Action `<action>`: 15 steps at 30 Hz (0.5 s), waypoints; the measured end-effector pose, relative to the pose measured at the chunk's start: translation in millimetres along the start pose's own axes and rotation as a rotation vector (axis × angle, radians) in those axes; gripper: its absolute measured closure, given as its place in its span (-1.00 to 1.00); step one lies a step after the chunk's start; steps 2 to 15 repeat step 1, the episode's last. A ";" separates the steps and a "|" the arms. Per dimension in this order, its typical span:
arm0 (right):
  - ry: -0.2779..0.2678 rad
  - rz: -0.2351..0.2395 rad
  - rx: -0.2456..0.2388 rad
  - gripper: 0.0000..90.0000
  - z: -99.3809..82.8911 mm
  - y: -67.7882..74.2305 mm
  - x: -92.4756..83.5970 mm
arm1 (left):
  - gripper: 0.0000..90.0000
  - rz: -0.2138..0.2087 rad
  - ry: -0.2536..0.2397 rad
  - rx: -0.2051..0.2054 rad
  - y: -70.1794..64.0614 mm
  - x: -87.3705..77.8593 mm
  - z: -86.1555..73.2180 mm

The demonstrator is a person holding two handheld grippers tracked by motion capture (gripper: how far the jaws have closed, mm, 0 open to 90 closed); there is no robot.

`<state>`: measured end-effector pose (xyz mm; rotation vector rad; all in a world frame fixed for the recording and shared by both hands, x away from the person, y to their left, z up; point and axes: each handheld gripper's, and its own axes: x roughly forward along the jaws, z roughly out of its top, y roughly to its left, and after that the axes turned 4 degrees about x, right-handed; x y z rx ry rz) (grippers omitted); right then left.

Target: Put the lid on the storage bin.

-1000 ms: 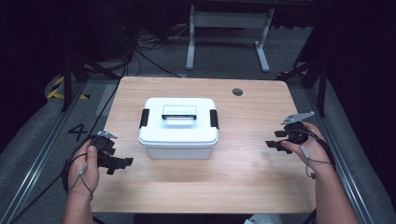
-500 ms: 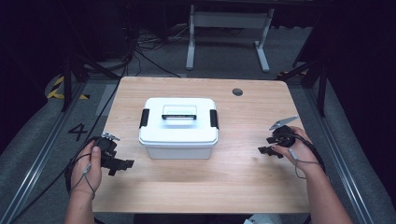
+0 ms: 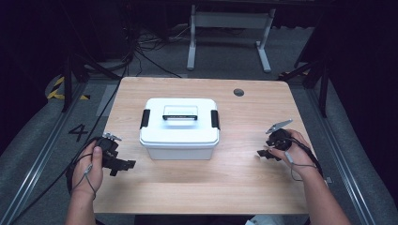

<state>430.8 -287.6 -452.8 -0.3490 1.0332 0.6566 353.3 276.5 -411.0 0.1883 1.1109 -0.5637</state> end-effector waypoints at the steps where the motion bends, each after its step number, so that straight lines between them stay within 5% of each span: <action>1: -0.002 0.003 0.002 -0.20 0.1 -0.8 0.7 | -0.62 0.006 -0.006 0.002 0.6 0.2 0.3; 15: -0.002 0.003 0.002 -0.20 0.1 -0.8 0.7 | -0.62 0.006 -0.006 0.002 0.6 0.2 0.3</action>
